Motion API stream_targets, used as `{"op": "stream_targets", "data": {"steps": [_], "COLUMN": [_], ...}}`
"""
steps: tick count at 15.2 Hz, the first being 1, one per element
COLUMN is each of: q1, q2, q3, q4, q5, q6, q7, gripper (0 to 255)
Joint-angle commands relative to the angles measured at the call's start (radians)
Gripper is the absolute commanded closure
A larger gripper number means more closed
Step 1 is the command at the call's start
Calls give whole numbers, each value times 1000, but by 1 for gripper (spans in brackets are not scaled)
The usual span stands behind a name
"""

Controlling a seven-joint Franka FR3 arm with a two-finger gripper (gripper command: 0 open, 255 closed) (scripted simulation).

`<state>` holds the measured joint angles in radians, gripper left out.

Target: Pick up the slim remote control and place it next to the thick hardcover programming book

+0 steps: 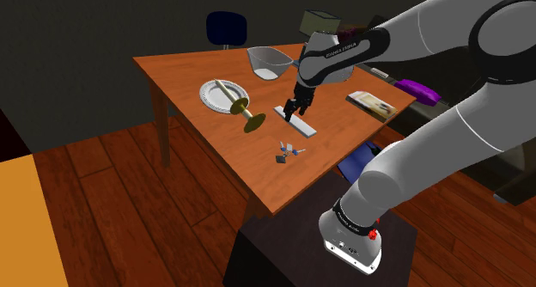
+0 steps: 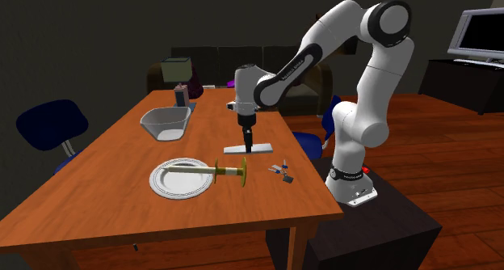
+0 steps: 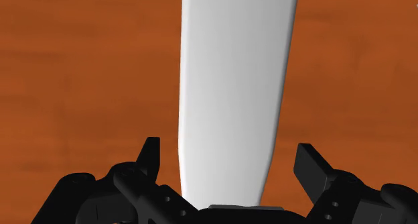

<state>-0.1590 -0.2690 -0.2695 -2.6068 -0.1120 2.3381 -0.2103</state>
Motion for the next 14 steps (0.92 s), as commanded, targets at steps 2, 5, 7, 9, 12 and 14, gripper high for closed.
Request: {"op": "stream_targets", "data": {"steps": [2, 5, 7, 9, 12, 14], "q1": [2, 2, 2, 2, 2, 2], "q2": [30, 30, 30, 30, 30, 30], "q3": [-4, -4, -4, -4, -4, -4], "q4": [-14, -14, -14, -14, -14, -14], "q5": [5, 5, 5, 5, 5, 5], "q6": [44, 44, 44, 44, 44, 44], "q7": [-4, -4, -4, -4, -4, -4], "gripper": [0, 0, 0, 0, 255, 255]}}
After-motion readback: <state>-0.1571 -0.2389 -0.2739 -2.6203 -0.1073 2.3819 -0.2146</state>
